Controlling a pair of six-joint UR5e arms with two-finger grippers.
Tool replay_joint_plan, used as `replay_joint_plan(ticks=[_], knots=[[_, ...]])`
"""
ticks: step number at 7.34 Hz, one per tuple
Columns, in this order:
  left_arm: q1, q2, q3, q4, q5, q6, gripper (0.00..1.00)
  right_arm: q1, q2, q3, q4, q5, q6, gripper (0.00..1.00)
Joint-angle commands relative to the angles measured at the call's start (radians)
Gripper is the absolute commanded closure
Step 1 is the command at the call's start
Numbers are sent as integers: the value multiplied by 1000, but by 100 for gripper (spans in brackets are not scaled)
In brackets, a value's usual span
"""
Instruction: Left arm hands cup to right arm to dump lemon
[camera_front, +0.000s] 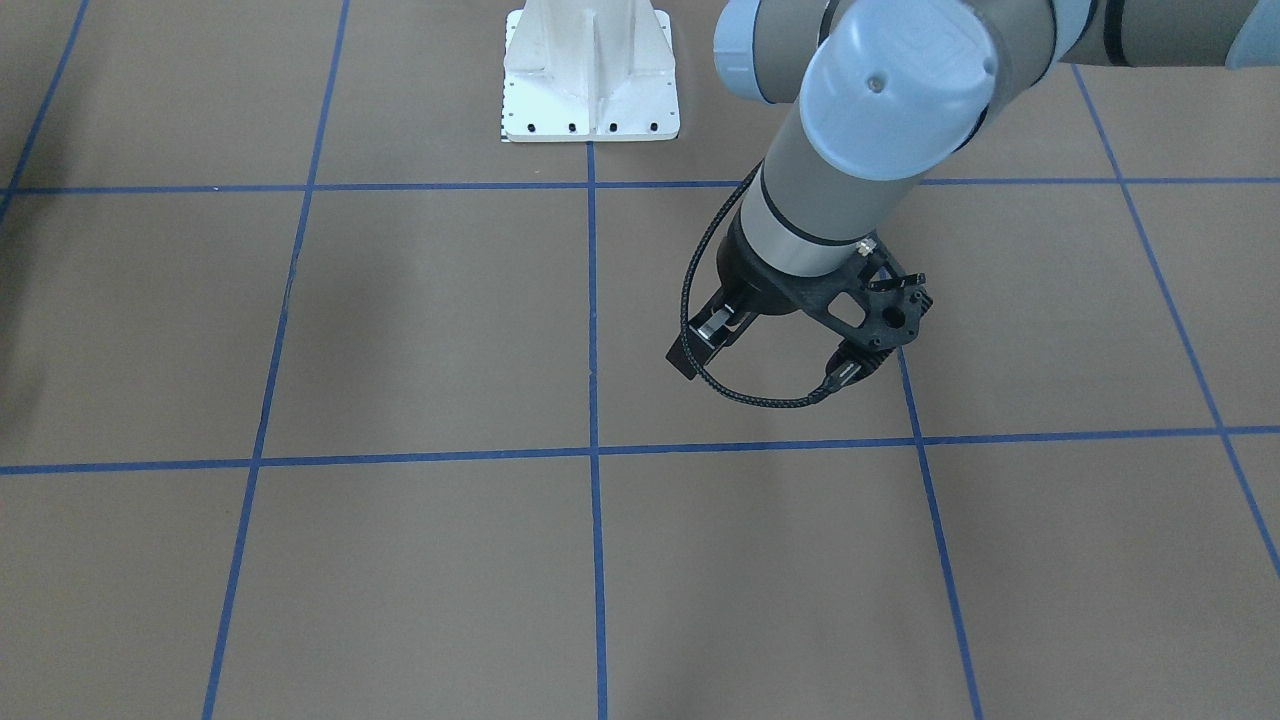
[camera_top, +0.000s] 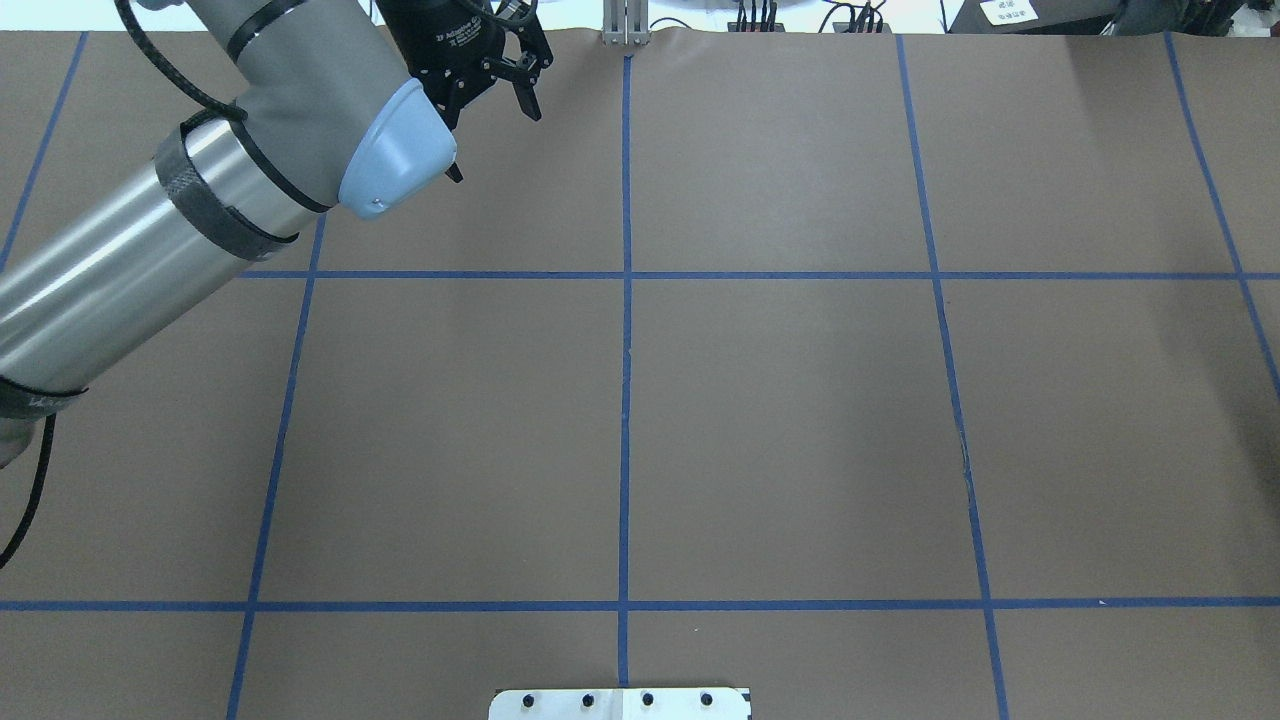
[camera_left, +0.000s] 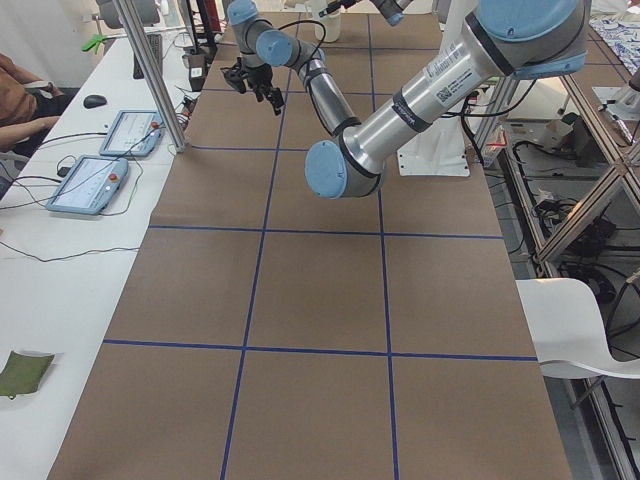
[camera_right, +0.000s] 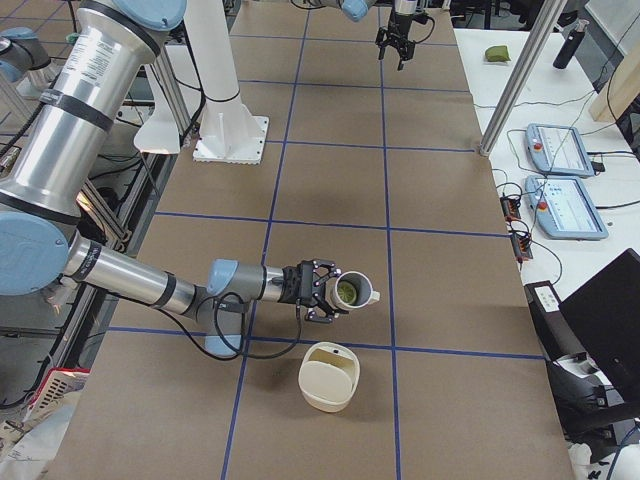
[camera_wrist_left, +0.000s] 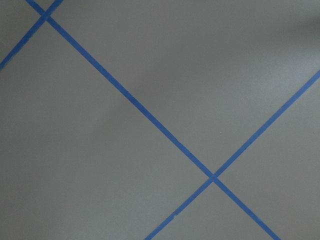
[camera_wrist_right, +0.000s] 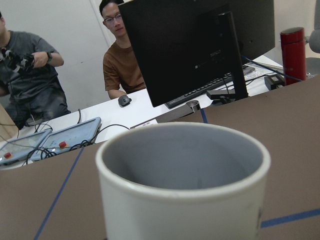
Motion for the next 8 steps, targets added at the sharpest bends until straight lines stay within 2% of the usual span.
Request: replay_joint_plan(ticks=[1,2,5,8], knots=[[0,0,2,0,0,0,0,106,-20,-45,99,113,298,89],[2,0,2,0,0,0,0,154,-4,-75,163,148,420,89],[-1,-1,1,0,2,0,0,196,44,-83,180,148,803,88],[-1,-1,1,1,2,-1,0,207,84,-157,252,139,1081,83]])
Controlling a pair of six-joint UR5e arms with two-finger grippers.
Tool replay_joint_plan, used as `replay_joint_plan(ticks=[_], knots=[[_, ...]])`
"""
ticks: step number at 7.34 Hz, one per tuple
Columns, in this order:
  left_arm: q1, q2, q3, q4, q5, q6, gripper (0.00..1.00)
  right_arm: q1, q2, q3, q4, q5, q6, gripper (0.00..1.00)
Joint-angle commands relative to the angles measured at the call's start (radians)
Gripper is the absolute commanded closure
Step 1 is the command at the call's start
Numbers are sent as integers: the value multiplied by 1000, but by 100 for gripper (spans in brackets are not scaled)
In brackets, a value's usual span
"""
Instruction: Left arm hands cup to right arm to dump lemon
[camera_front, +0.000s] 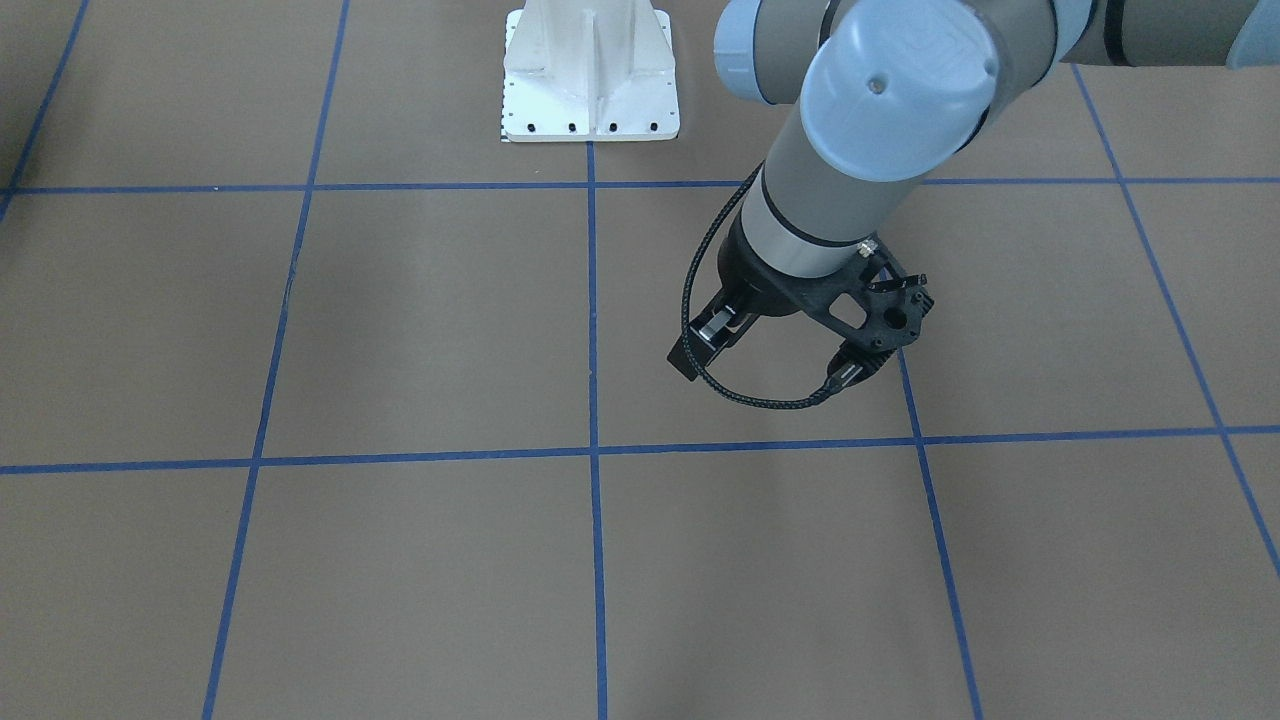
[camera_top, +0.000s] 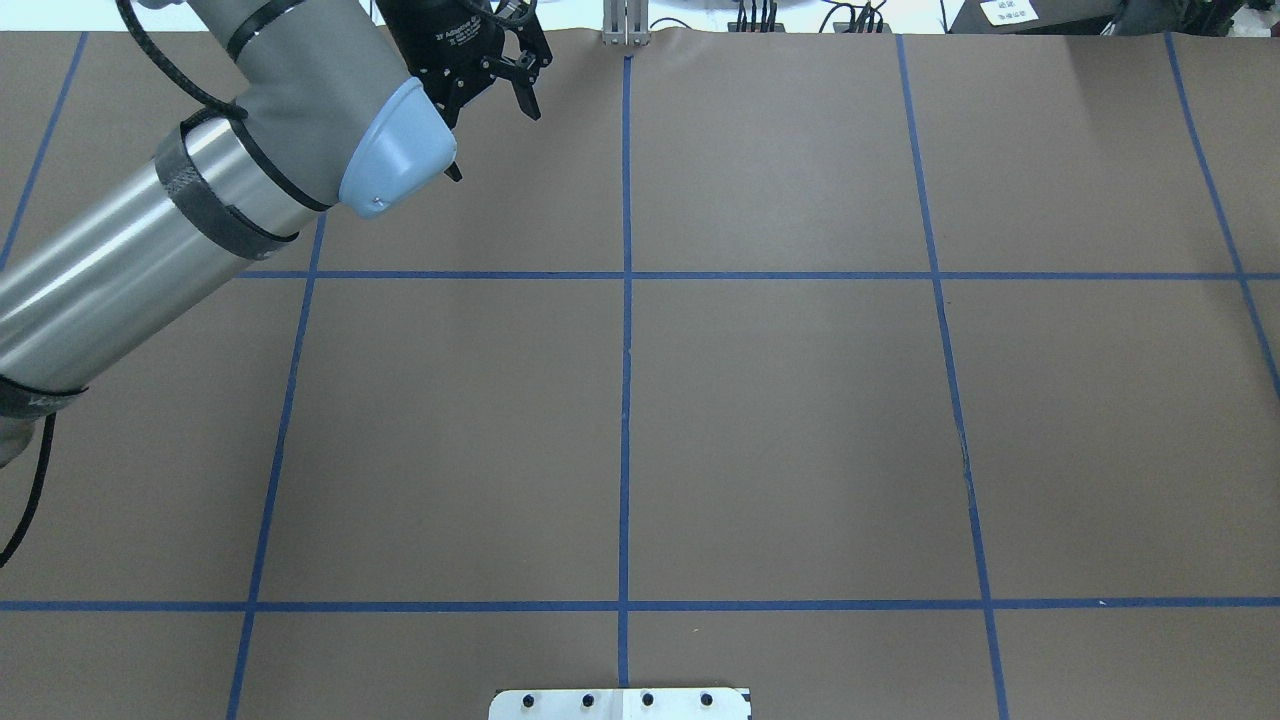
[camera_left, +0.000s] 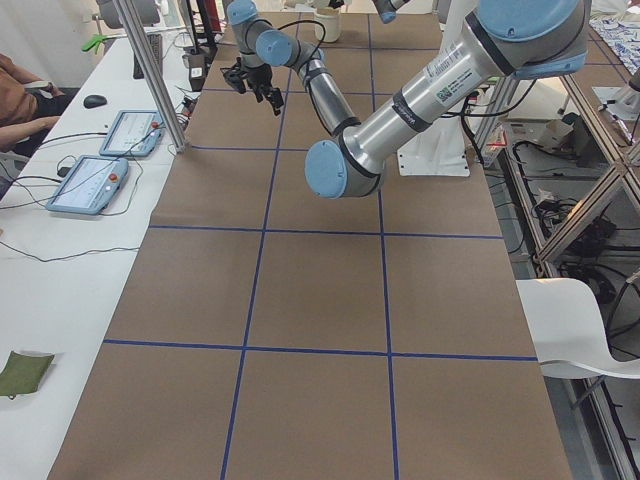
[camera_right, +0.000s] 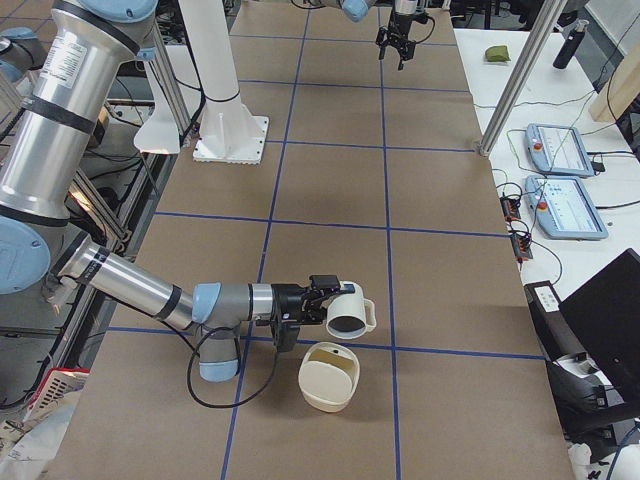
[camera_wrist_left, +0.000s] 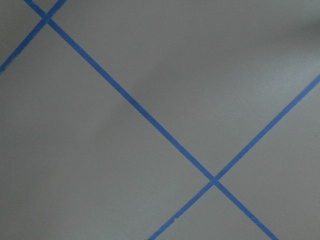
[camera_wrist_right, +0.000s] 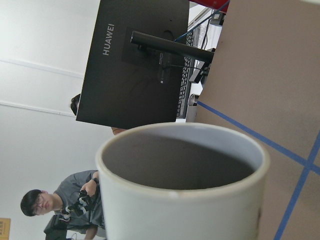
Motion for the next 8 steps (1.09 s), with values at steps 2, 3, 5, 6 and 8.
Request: replay_joint_plan(ticks=[2,3,5,6,8], knots=[[5,-3,0,-1,-2,-4,0,10,23,-70,92,-7,307,80],[5,-3,0,-1,-2,-5,0,23,23,-86,109,-8,419,81],[8,-2,4,-3,-2,-1,0,45,26,-110,126,-10,604,79],[8,-3,9,-3,9,-1,0,51,24,-115,135,-8,675,78],[9,-3,9,-10,20,-1,0,59,20,-130,181,-7,799,78]])
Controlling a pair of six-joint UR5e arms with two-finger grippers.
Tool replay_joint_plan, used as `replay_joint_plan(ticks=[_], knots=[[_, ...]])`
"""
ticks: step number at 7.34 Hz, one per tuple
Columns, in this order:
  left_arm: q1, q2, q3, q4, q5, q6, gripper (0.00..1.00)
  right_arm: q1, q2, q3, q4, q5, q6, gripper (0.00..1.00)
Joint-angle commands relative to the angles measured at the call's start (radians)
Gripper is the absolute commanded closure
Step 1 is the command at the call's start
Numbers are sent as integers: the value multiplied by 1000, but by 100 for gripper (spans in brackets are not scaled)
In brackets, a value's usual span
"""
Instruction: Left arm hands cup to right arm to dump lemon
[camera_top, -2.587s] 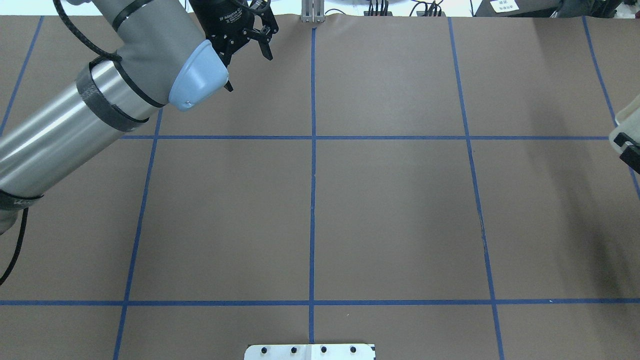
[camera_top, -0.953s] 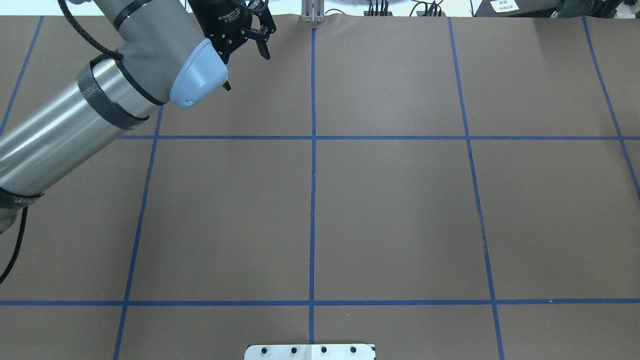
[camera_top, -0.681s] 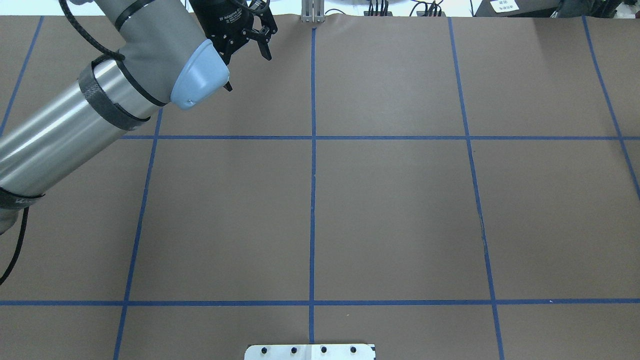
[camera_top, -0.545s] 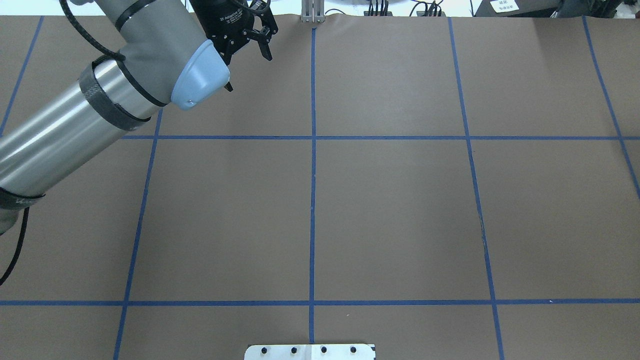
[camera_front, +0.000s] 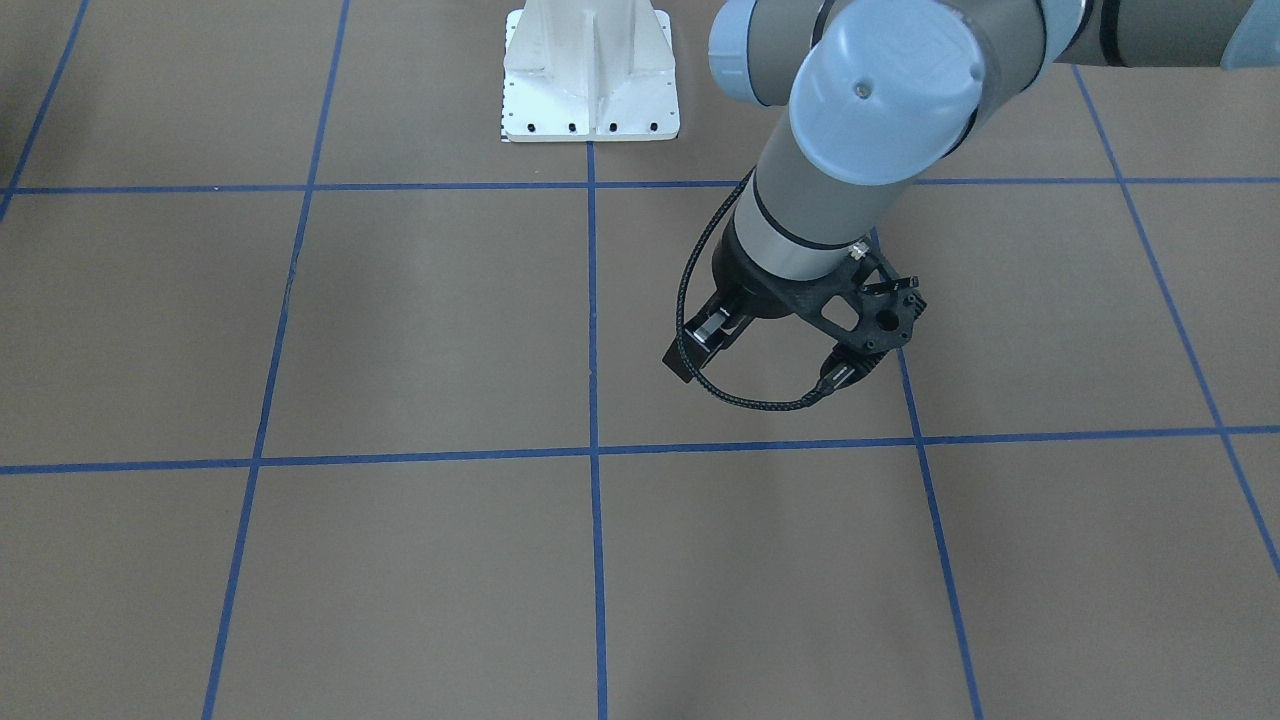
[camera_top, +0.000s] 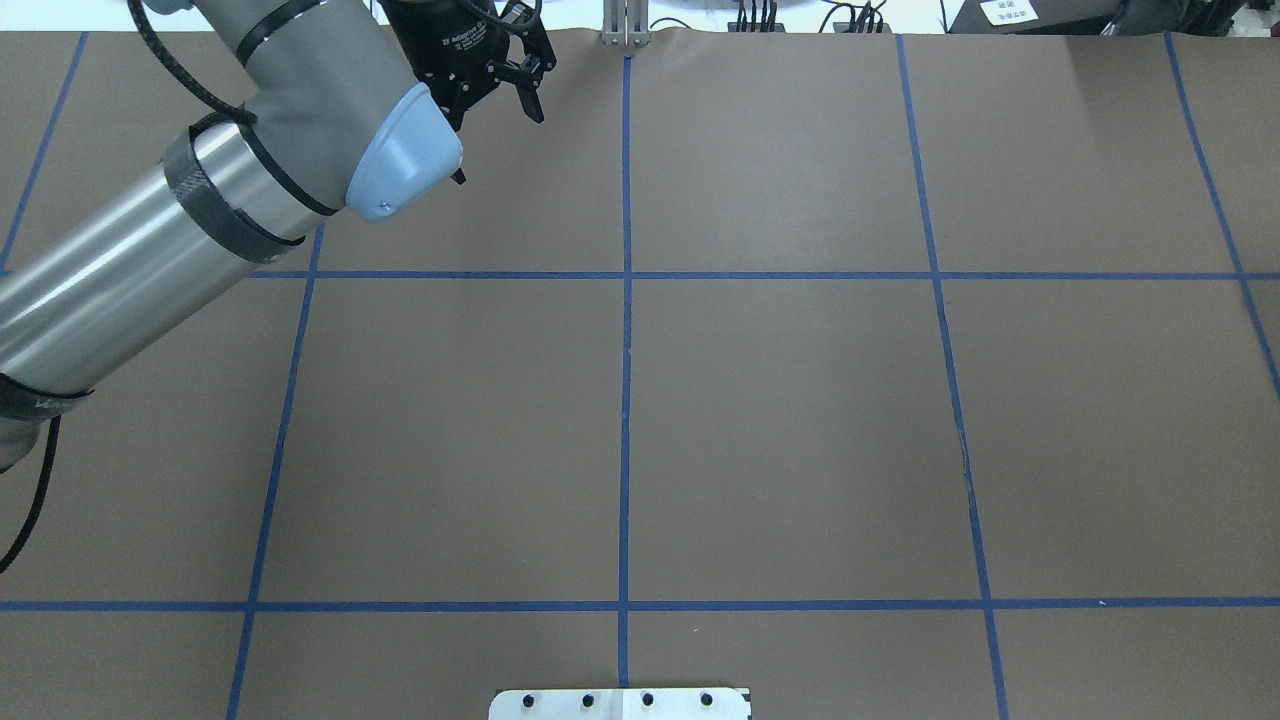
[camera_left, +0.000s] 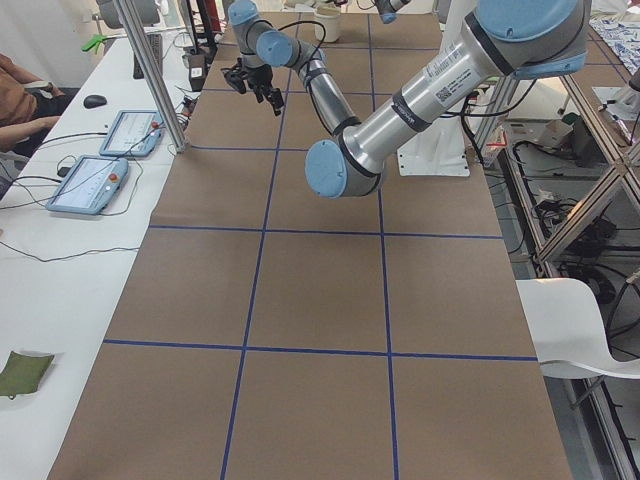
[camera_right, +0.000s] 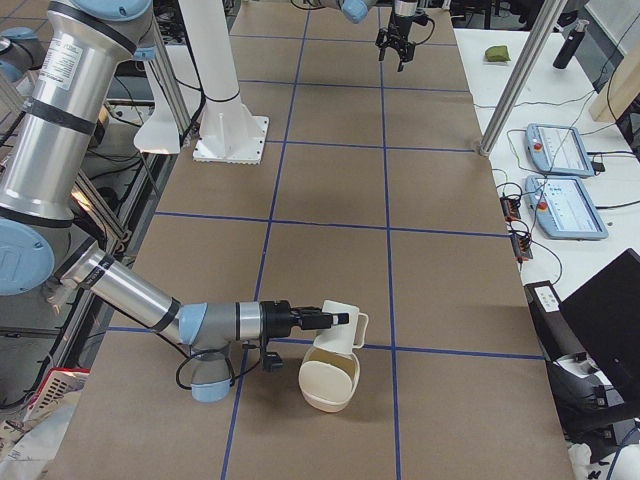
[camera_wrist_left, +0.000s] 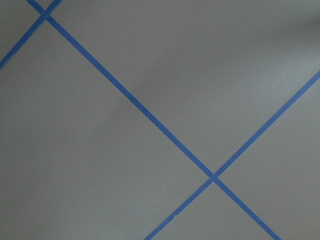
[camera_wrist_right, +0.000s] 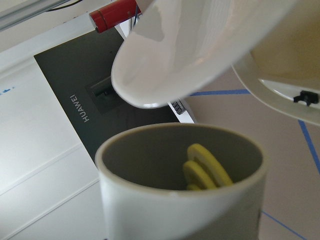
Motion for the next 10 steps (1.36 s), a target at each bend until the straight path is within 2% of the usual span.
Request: replay_joint_plan(ticks=[1,7,9,10], knots=[[1,1,1,-4,9,0,0,12,-1,-10,38,4,154,78],[-11,-6,-2,-3,82,3,0,77,2,-7,72,15,272,80],[-10,-8,-2,-4,82,3,0,66,16,45,52,31,234,84],[-10,-9,-2,-4,81,3,0,63,54,50,5,85,126,86]])
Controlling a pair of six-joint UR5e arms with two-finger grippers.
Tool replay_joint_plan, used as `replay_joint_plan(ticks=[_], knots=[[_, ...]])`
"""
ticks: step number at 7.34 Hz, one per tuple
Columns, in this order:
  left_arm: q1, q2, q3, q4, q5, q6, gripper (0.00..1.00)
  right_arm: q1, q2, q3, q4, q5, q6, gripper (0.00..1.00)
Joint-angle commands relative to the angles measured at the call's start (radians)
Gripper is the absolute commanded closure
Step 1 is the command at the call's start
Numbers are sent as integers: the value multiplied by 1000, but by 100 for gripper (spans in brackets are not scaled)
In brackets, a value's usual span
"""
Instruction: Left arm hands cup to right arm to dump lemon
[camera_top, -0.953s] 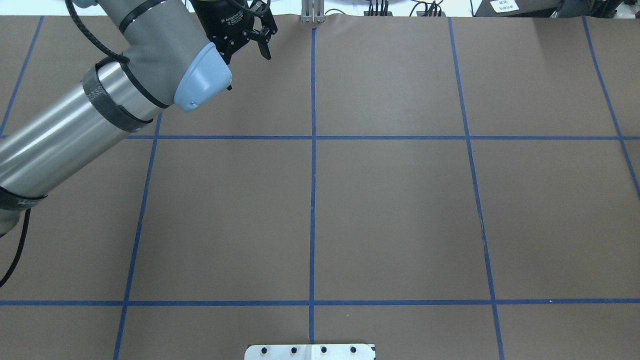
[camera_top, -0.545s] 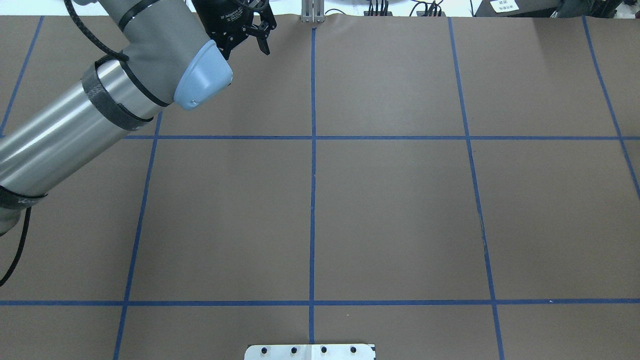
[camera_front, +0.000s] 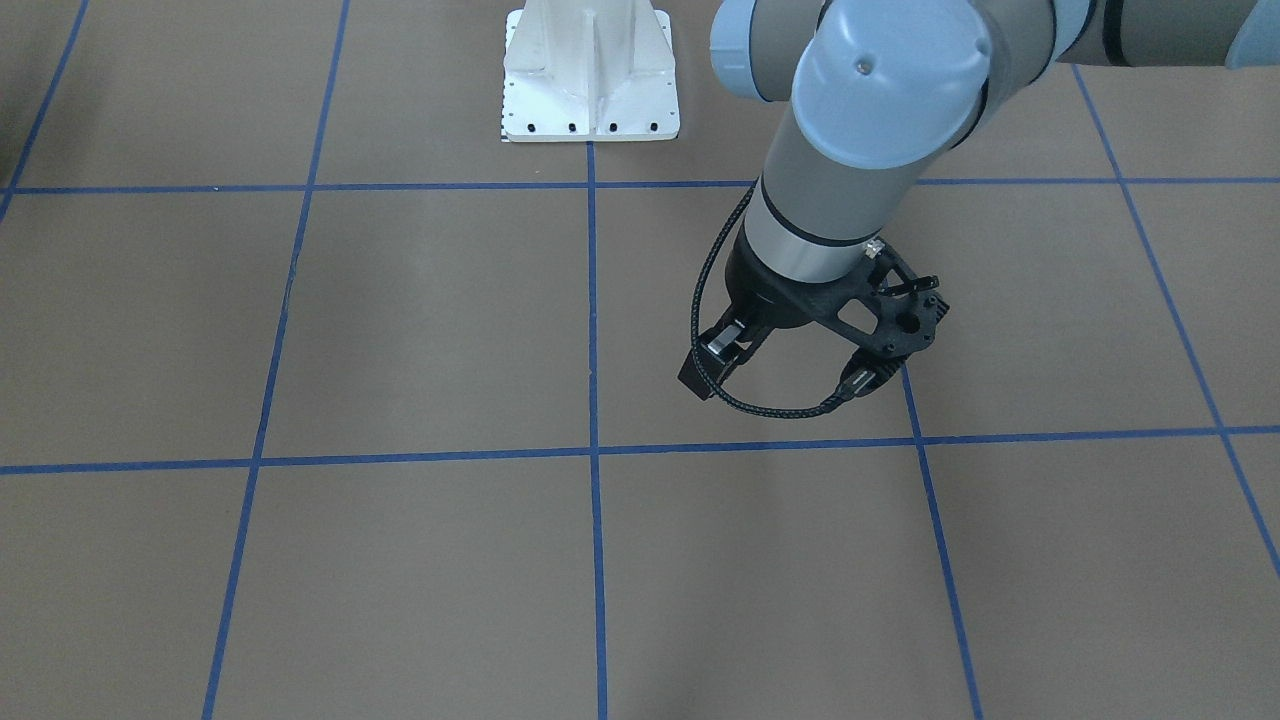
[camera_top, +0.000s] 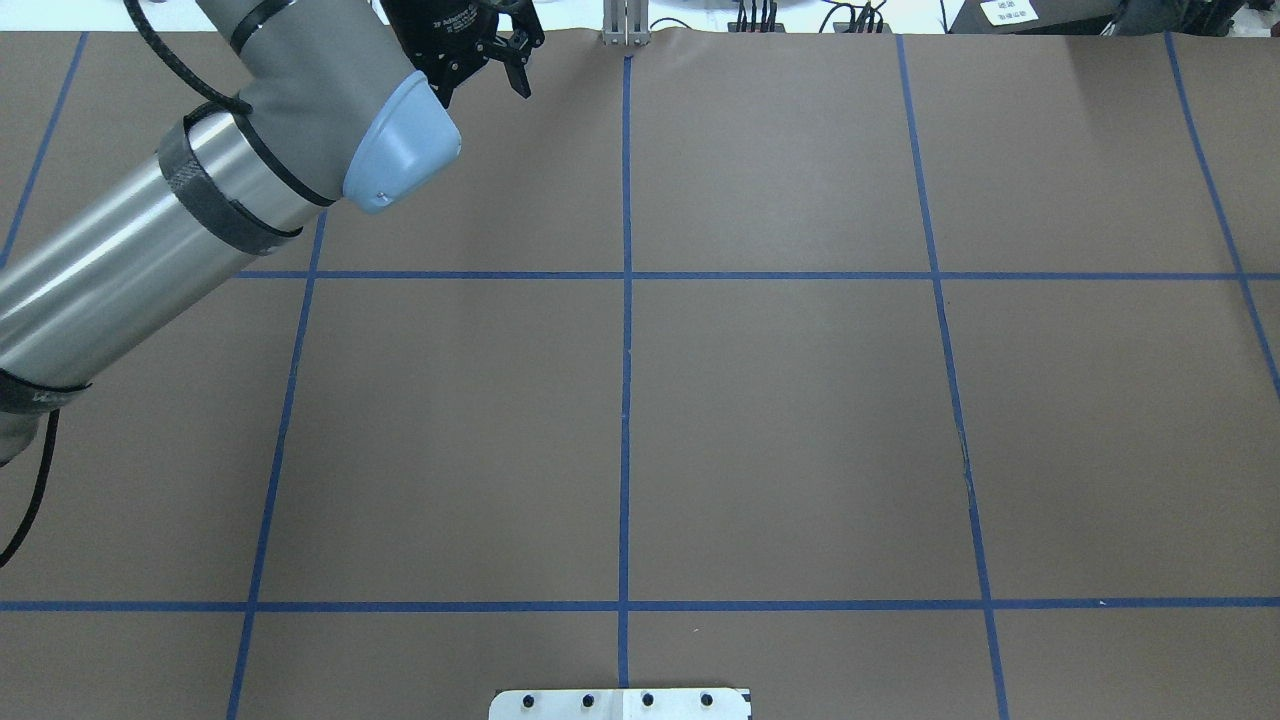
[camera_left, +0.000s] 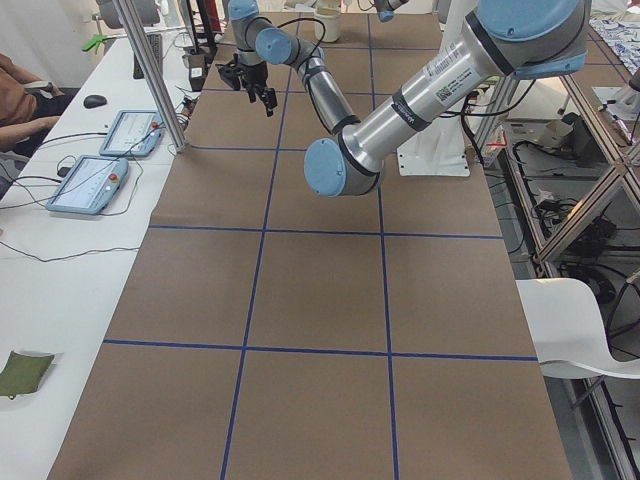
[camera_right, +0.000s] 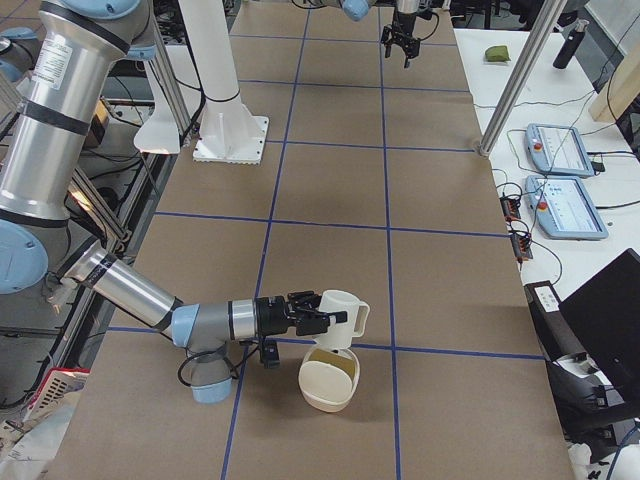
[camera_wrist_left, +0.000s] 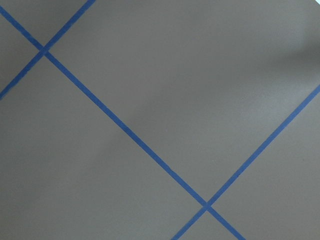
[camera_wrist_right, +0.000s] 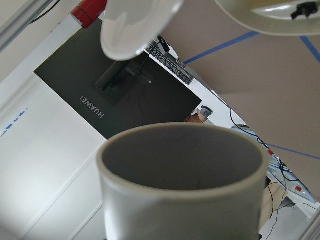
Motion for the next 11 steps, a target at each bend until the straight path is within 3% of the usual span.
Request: replay_joint_plan(ticks=[1,3,4,6,7,8,10,11], knots=[[2,-2,0,0,-2,0,0,-15,77,17,-83,63,-123,88],[2,-5,0,-2,-8,0,0,-73,139,62,-239,50,-258,88],[2,-3,2,-2,-6,0,0,-97,151,141,-393,28,-300,88],[2,-9,0,-2,-10,-1,0,-207,151,214,-516,-124,-325,88],[3,-11,0,-2,-11,-1,0,-333,157,253,-574,-276,-387,89],[5,-11,2,-3,-11,-1,0,-428,200,328,-731,-383,-501,95],[8,-26,2,-6,-11,-1,0,-516,339,450,-1019,-429,-776,95],[11,-28,5,-15,-10,-1,0,-551,413,447,-1062,-430,-902,99]])
